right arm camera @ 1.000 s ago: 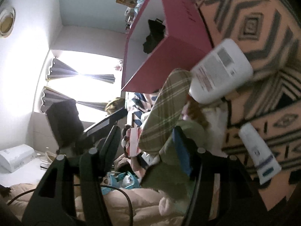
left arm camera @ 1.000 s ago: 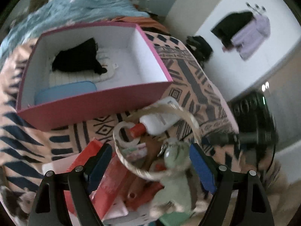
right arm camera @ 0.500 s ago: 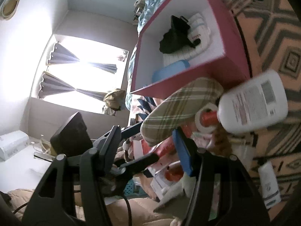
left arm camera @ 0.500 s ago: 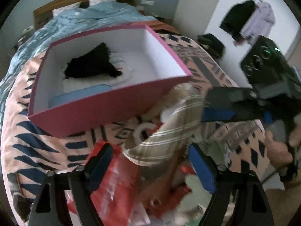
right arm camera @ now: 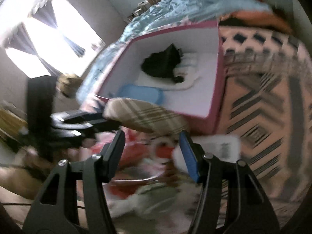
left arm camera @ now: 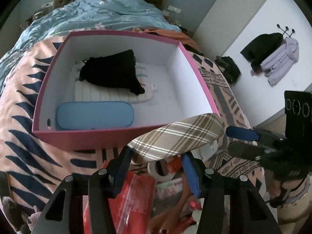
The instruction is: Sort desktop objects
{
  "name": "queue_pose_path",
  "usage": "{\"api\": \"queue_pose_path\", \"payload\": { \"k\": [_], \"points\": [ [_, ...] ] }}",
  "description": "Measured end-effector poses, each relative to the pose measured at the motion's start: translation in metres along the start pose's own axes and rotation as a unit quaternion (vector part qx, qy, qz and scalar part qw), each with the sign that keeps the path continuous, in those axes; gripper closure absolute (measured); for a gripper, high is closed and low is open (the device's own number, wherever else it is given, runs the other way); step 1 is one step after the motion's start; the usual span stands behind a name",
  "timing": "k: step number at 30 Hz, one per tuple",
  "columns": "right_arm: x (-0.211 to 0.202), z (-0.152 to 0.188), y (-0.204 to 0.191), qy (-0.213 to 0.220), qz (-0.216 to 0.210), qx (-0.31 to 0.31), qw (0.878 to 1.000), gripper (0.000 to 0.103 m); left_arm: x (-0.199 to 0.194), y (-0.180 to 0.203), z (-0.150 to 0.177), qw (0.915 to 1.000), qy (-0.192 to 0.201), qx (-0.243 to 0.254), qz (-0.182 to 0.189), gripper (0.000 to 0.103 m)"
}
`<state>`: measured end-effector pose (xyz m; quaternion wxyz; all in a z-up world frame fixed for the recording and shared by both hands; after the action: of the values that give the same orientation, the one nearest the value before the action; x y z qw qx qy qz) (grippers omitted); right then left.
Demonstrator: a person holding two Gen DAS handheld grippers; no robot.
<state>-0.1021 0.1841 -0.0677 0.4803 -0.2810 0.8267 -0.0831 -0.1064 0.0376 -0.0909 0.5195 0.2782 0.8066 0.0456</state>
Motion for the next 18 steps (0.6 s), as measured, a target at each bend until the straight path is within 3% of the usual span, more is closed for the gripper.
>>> {"api": "queue_pose_path", "payload": {
  "k": [5,7,12,18],
  "points": [
    [0.022,-0.002,-0.007,-0.006,0.086,-0.084,0.993,0.053,0.004,-0.003,-0.005,1.0,-0.004,-0.003,0.002,0.051],
    [0.03,-0.001,-0.008,-0.003,0.112,-0.108,0.988,0.066,0.005,-0.004,-0.006,1.0,-0.006,-0.004,0.004,0.051],
    [0.04,-0.003,-0.002,0.013,0.127,-0.11,0.986,0.071,0.007,-0.009,-0.006,0.9998,-0.01,-0.015,0.007,0.051],
    [0.023,-0.006,0.006,0.012,0.098,-0.064,0.993,0.072,-0.002,0.0,-0.002,0.9996,0.001,-0.004,0.028,0.047]
  ]
}}
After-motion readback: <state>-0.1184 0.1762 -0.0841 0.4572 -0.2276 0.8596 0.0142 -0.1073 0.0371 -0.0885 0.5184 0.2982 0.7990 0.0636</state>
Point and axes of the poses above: each gripper's, at about its wrist camera, not at the fingertips, and x roughly the way its jaws point, y to its right, z to its underside, the point moved 5 cm from there along x, roughly the way its jaws point
